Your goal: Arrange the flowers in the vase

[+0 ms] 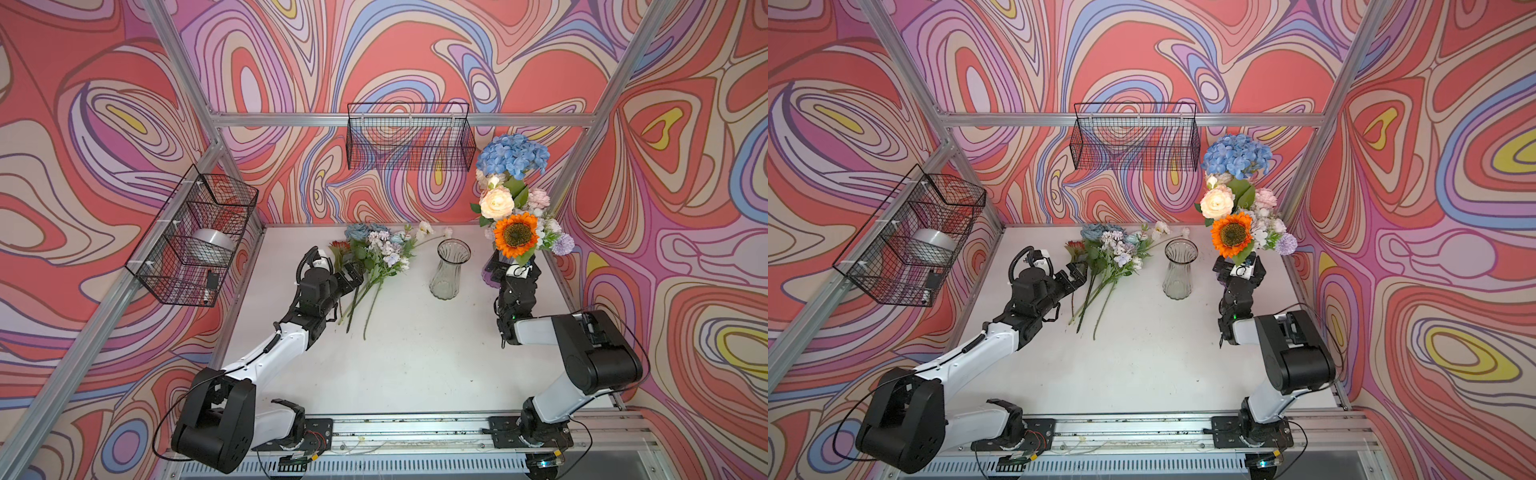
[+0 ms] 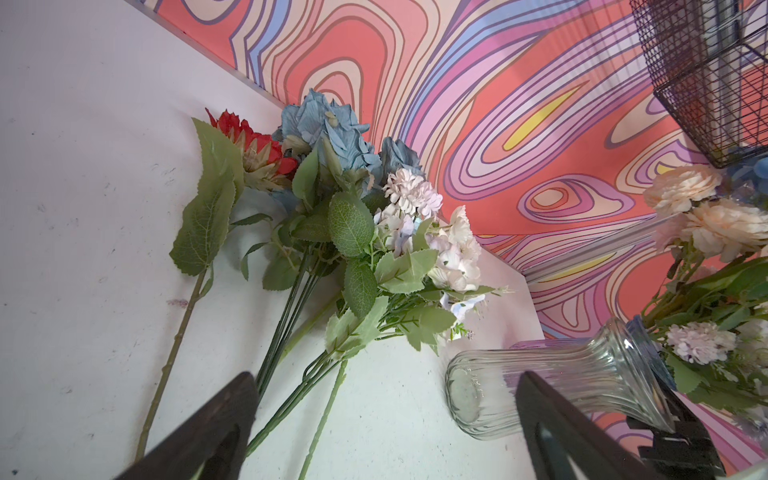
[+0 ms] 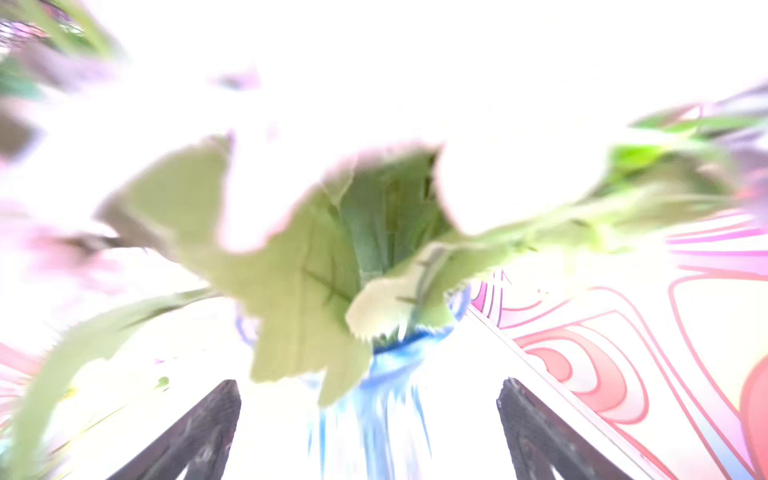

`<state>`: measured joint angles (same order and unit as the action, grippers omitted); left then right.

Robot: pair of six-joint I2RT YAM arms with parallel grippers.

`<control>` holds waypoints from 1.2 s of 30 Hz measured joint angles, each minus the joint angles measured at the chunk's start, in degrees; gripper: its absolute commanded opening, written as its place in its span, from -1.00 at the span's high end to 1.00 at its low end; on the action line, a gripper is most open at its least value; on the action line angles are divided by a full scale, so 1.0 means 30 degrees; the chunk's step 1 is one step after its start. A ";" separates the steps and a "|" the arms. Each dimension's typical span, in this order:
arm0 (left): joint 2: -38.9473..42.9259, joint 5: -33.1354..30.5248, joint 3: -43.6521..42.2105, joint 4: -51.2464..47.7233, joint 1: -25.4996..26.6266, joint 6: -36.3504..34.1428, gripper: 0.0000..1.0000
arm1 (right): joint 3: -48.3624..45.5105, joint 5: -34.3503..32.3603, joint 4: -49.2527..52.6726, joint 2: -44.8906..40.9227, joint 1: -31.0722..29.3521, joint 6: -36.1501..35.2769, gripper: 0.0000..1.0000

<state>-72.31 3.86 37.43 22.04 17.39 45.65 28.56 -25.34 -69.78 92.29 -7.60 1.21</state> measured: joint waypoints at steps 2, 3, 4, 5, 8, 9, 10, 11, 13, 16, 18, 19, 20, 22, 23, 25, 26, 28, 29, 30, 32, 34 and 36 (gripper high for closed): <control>0.0000 0.0000 0.0000 0.0000 -0.0044 0.0000 -1.00 | -0.0466 0.0131 0.1020 -0.1158 -0.0474 0.0138 -0.97; 0.0000 0.0000 0.0000 0.0000 -0.0066 0.0007 -1.00 | -0.0641 0.0291 0.1698 -0.1800 -0.0780 0.0204 -0.96; 0.0000 0.0000 0.0000 0.0000 -0.0066 0.0000 -1.00 | -0.0736 0.0495 0.2339 -0.2382 -0.1064 0.0306 -0.95; 0.0000 0.0000 0.0000 0.0000 -0.0066 0.0000 -1.00 | -0.0838 0.0801 0.2987 -0.2987 -0.1311 0.0444 -0.95; 0.0117 -0.0015 -0.0073 0.0000 -0.0080 0.0000 -1.00 | -0.1311 0.1945 0.4881 -0.5144 -0.1902 0.0991 -0.92; 0.0284 -0.0029 -0.0189 0.0000 -0.0102 0.0000 -1.00 | -0.1494 0.2317 0.5537 -0.5865 -0.2084 0.1158 -0.91; 0.0474 -0.0073 -0.0313 0.0000 -0.0131 0.0000 -1.00 | -0.1610 0.2616 0.6127 -0.6470 -0.2273 0.1304 -0.91; 0.0729 -0.0124 -0.0488 -0.0007 -0.0189 0.0000 -1.00 | -0.1712 0.2973 0.6747 -0.7031 -0.2492 0.1406 -0.91; 0.1151 -0.0262 -0.0758 -0.0007 -0.0342 -0.0007 -1.00 | -0.1770 0.3606 0.7679 -0.7686 -0.3067 0.1486 -0.91; 0.1661 -0.0474 -0.1188 -0.0007 -0.0780 0.0036 -1.00 | -0.1778 0.4707 0.8488 -0.7847 -0.3978 0.1472 -0.91; 0.1960 -0.0546 -0.1683 0.0015 -0.1319 0.0357 -1.00 | -0.1770 0.5355 0.8553 -0.7475 -0.4306 0.1457 -0.91; 0.2040 -0.0525 -0.1931 0.0007 -0.1610 0.0546 -1.00 | -0.1770 0.5530 0.8480 -0.7235 -0.4401 0.1443 -0.91; 0.2113 -0.0503 -0.2273 0.0066 -0.1967 0.0780 -1.00 | -0.1763 0.5770 0.8342 -0.6827 -0.4495 0.1413 -0.91; 0.2280 -0.0437 -0.2951 0.0087 -0.2543 0.1129 -1.00 | -0.1705 0.6105 0.7868 -0.5814 -0.4626 0.1377 -0.91; 0.2397 -0.0444 -0.3315 0.0044 -0.2812 0.1319 -1.00 | -0.1639 0.6309 0.7555 -0.5158 -0.4677 0.1333 -0.91; 0.2681 -0.0437 -0.3708 -0.0226 -0.3053 0.1486 -1.00 | -0.1370 0.6572 0.6921 -0.3847 -0.4758 0.1268 -0.91; 0.2907 -0.0437 -0.3818 -0.0386 -0.3075 0.1523 -1.00 | -0.1209 0.6688 0.6528 -0.3213 -0.4772 0.1224 -0.91; 0.3490 -0.0437 -0.3854 -0.0678 -0.3082 0.1508 -1.00 | -0.0721 0.6849 0.5595 -0.1880 -0.4801 0.1093 -0.91; 0.3803 -0.0437 -0.3854 -0.0794 -0.3082 0.1501 -1.00 | -0.0423 0.6892 0.5122 -0.1239 -0.4801 0.1020 -0.92; 0.4146 -0.0459 -0.3854 -0.0918 -0.3082 0.1443 -1.00 | -0.0087 0.6907 0.4554 -0.0576 -0.4801 0.0947 -0.92; 0.4641 -0.0525 -0.3854 -0.1100 -0.3082 0.1362 -1.00 | 0.0627 0.6885 0.3410 0.0707 -0.4823 0.0816 -0.92; 0.4962 -0.0576 -0.3854 -0.1224 -0.3082 0.1297 -1.00 | 0.1326 0.6805 0.2397 0.1851 -0.4845 0.0678 -0.91; 0.5042 -0.0634 -0.3854 -0.1319 -0.3089 0.1290 -1.00 | 0.2062 0.6623 0.1115 0.3147 -0.4860 0.0517 -0.87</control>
<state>-57.19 1.96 25.87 18.09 8.12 49.52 34.74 -5.48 -66.43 101.73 -22.17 2.76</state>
